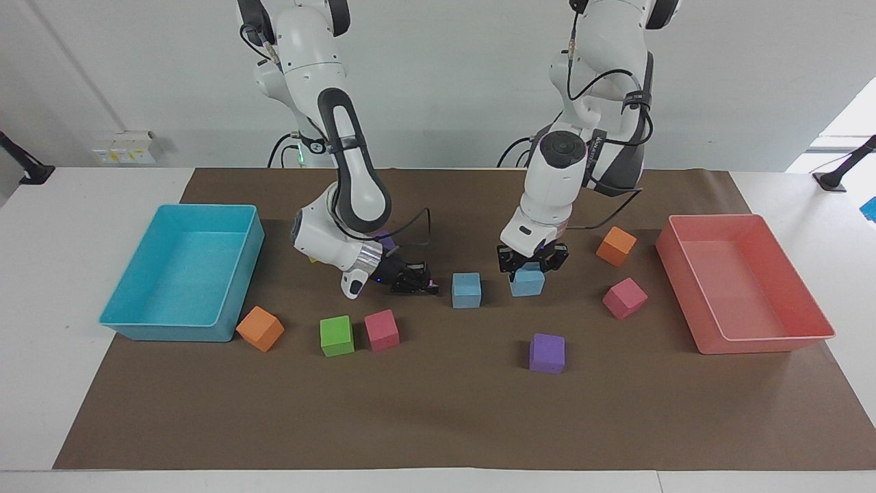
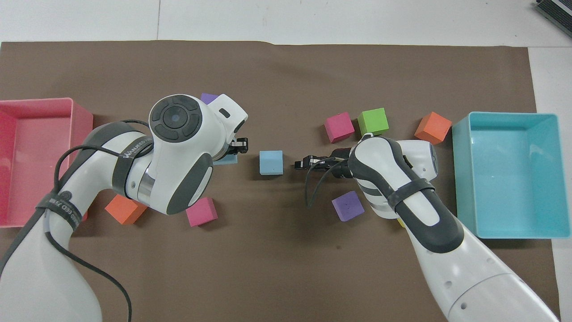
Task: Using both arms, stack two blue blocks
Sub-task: 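Carry the held cube with the left gripper above the center cube, then lower the held cube onto the center cube and open the left gripper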
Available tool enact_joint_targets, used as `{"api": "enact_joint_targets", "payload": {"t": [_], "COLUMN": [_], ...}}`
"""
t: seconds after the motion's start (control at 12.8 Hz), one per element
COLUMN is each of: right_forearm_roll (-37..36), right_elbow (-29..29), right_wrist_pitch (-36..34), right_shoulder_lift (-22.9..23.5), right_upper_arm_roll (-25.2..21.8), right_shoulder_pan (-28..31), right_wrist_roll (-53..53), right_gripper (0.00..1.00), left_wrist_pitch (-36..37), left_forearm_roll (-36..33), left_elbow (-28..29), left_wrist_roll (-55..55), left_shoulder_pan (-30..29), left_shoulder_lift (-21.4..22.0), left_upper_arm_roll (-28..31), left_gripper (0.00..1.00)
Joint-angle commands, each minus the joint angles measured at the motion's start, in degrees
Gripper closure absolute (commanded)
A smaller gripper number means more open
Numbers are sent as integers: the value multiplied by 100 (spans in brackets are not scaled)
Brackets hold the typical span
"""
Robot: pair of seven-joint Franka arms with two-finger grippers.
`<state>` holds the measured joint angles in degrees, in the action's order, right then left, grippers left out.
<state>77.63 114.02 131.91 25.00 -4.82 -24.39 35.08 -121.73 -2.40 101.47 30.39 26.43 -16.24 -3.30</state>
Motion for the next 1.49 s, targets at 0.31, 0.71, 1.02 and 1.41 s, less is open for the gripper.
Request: {"api": "enact_joint_targets", "payload": {"t": [0.31, 0.71, 1.02, 1.41], "right_forearm_roll": [138, 138, 138, 138], "right_elbow": [112, 138, 138, 138], "right_wrist_pitch": [54, 54, 54, 63], "right_shoulder_lift": [-74, -74, -83, -83], "right_upper_arm_roll": [52, 52, 52, 52], "right_shoulder_pan": [57, 57, 57, 57], "right_wrist_roll": [236, 236, 236, 236], "right_gripper": [100, 100, 100, 100], "left_wrist_pitch": [264, 254, 307, 193], "left_forearm_roll": [328, 275, 266, 248], "left_elbow": [-795, -874, -892, -892], "left_wrist_roll": [634, 802, 802, 802], "left_shoulder_pan": [653, 882, 891, 891], "left_shoulder_lift": [-668, -889, -872, -872], "left_upper_arm_roll": [84, 93, 93, 93], "left_gripper": [55, 52, 50, 50]}}
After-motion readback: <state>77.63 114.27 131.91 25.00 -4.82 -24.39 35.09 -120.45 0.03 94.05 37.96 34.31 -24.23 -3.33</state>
